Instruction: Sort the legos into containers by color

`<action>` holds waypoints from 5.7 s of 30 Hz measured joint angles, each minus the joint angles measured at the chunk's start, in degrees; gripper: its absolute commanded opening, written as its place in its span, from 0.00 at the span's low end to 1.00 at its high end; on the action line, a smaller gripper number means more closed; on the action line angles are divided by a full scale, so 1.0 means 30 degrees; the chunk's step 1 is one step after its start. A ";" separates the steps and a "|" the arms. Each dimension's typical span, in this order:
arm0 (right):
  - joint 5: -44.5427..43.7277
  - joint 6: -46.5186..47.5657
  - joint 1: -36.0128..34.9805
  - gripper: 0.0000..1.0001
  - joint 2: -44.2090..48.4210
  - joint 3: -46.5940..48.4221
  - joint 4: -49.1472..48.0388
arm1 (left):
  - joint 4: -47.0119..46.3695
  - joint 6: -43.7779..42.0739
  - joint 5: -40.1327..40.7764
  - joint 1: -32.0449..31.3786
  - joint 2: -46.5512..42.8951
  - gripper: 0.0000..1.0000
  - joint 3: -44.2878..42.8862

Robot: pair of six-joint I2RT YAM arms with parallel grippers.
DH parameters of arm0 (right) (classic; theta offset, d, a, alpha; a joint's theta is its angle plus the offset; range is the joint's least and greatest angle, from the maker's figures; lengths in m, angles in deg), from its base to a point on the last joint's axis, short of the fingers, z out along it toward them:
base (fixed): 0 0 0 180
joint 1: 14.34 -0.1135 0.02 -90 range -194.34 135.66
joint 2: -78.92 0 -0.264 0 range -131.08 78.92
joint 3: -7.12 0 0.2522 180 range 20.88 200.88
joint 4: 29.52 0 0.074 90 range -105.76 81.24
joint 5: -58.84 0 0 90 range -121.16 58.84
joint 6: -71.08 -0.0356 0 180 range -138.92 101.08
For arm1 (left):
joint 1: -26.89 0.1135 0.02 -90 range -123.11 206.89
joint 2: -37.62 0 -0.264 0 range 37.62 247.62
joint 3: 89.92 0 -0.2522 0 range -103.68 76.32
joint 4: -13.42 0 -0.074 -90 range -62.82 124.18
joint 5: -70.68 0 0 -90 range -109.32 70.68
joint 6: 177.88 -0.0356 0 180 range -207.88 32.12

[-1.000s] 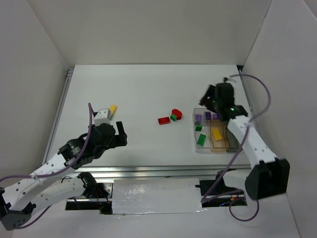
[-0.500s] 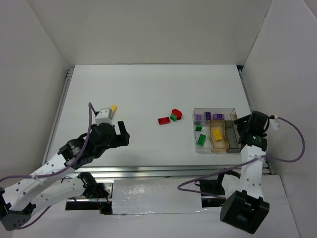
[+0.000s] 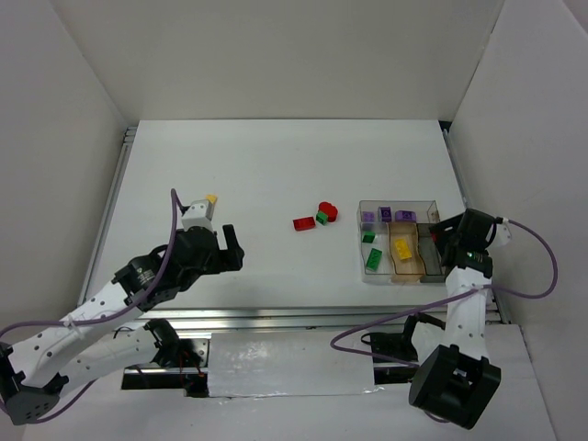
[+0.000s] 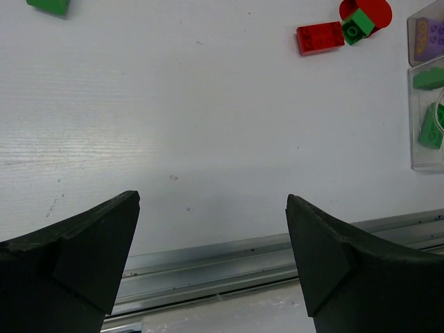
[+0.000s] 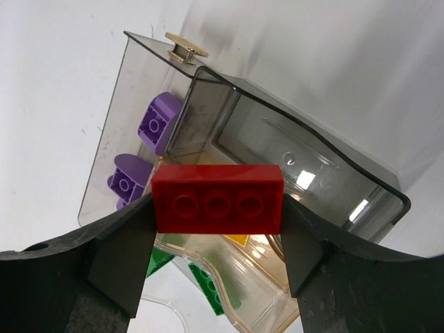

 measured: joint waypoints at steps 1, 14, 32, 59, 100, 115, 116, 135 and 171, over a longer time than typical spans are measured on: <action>0.0029 -0.0022 0.0000 0.78 -0.0029 -0.0007 -0.0080 | 0.0000 0.0000 -0.0015 0.0000 0.0080 0.99 0.0000; 0.1749 0.0182 -0.0743 0.99 0.0124 0.0058 -0.0860 | -0.0495 -0.0226 -0.0568 0.0000 0.0765 0.99 0.0007; -0.5603 0.4561 -2.2651 1.00 -2.1114 2.0771 0.2929 | 0.5056 -0.0058 0.3264 0.4787 0.1304 1.00 -0.4852; -0.3373 0.6011 -2.1311 0.94 -2.2979 1.7551 0.3111 | 0.3279 -0.2936 0.0452 0.4896 0.0889 0.99 -0.3439; 0.0736 0.2178 -0.1698 0.31 -0.0335 0.0189 -0.0889 | 0.2820 -0.3402 -0.0342 0.4940 -0.0036 1.00 -0.3351; 0.1209 0.0896 0.0809 1.00 -0.0044 -0.1370 -0.1311 | 0.2608 -0.3439 -0.0678 0.4947 -0.0401 0.99 -0.3147; 0.1224 0.0809 0.0809 1.00 0.0066 -0.1370 -0.1399 | 0.2601 -0.3446 -0.0685 0.4947 -0.0313 1.00 -0.3147; 0.0240 0.5209 -1.5285 1.00 -1.0280 1.2590 -0.0393 | 0.2827 -0.3264 0.0007 0.5013 0.0474 1.00 -0.3147; 0.0226 1.2801 -1.7901 0.45 -2.4108 1.8586 0.3840 | 0.2747 -0.3373 -0.0328 0.5144 0.0437 1.00 -0.3147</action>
